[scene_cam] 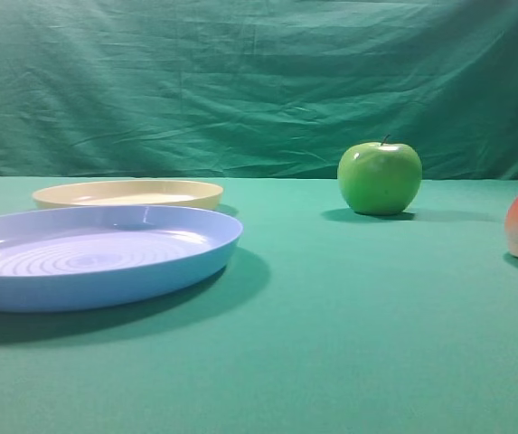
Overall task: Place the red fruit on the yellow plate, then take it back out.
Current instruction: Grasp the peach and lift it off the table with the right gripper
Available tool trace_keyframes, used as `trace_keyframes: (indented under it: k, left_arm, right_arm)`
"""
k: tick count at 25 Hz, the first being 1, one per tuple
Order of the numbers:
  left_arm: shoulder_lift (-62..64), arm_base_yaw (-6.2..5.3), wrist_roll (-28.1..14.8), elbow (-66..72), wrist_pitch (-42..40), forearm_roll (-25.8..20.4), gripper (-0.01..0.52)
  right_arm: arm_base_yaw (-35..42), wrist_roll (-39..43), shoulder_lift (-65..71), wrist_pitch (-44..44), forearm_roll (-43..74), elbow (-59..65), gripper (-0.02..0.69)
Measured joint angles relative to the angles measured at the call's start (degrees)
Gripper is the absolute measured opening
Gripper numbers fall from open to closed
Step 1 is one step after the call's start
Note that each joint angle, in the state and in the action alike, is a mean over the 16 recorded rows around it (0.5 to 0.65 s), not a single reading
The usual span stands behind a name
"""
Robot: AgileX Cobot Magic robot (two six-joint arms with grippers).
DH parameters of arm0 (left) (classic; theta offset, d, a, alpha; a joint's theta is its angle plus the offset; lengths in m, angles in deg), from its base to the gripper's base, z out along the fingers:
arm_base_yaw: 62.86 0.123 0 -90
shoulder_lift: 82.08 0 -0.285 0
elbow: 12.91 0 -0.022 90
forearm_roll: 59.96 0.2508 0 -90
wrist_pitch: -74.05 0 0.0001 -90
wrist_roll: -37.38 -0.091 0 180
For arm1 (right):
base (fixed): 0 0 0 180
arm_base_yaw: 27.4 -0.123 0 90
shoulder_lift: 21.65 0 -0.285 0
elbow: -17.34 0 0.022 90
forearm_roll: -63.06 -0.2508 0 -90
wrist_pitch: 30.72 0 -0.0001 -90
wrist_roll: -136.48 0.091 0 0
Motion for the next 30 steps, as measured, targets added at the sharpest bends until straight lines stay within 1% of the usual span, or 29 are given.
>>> trace_keyframes:
  k: [5,9,12,18,24,27,30]
  left_arm:
    - [0.0,0.00,0.0,0.0,0.0,0.0,0.000]
    - [0.0,0.00,0.0,0.0,0.0,0.0,0.000]
    - [0.0,0.00,0.0,0.0,0.0,0.0,0.000]
    - [0.0,0.00,0.0,0.0,0.0,0.0,0.000]
    - [0.0,0.00,0.0,0.0,0.0,0.0,0.000]
    - [0.0,0.00,0.0,0.0,0.0,0.0,0.000]
    - [0.0,0.00,0.0,0.0,0.0,0.0,0.000]
  right_arm:
    - [-1.8,0.0,5.1,3.0,0.0,-6.2,0.000]
    - [-3.5,0.0,11.7,8.0,-0.2,-14.0,0.000]
    - [-4.8,0.0,18.1,13.6,-0.5,-21.1,0.000]
    - [-6.2,-0.3,31.8,27.5,-1.3,-34.6,0.000]
    - [-7.2,-1.3,44.6,38.3,-2.0,-43.9,0.000]
    - [-8.4,-1.8,50.4,41.0,-1.9,-46.5,0.000]
    - [-10.0,-2.3,55.7,41.1,-1.2,-48.0,0.003]
